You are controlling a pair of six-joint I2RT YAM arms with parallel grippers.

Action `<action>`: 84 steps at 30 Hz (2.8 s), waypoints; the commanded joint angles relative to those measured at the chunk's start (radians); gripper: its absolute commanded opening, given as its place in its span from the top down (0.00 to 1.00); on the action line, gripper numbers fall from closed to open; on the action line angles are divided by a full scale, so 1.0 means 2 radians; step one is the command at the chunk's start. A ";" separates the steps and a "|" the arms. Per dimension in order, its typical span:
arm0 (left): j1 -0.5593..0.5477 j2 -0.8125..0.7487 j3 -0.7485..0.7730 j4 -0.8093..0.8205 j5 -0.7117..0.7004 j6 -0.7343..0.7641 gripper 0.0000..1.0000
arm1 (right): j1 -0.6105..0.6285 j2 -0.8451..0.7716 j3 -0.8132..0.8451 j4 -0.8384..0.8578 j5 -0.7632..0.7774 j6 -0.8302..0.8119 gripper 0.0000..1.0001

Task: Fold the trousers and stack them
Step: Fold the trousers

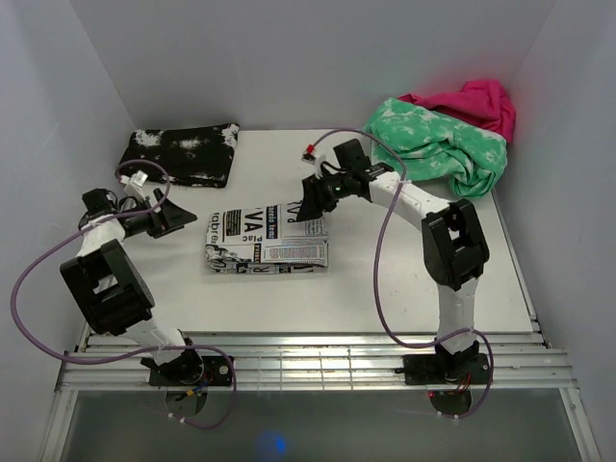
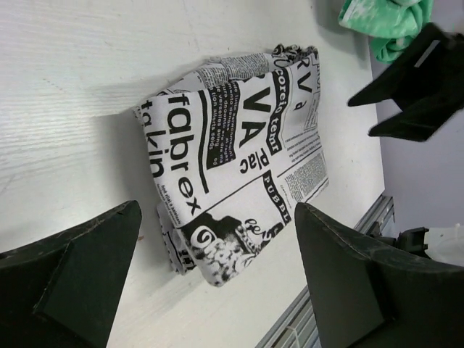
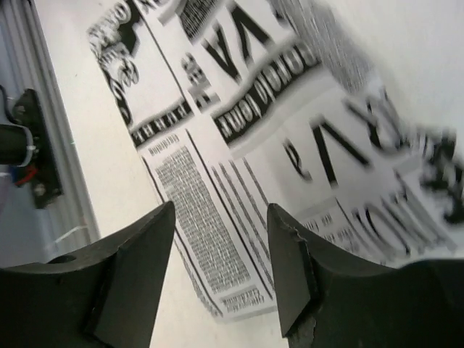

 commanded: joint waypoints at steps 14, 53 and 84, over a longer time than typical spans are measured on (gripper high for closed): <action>0.037 -0.177 0.074 0.028 -0.217 -0.030 0.02 | 0.300 0.072 0.140 -0.023 0.365 -0.369 0.34; 0.023 -0.085 -0.204 0.196 -0.026 -0.254 0.02 | 0.264 0.080 0.151 0.041 0.319 -0.285 0.92; -0.086 -0.018 -0.228 0.315 -0.102 -0.386 0.02 | 0.250 0.090 0.208 0.036 0.294 -0.258 0.92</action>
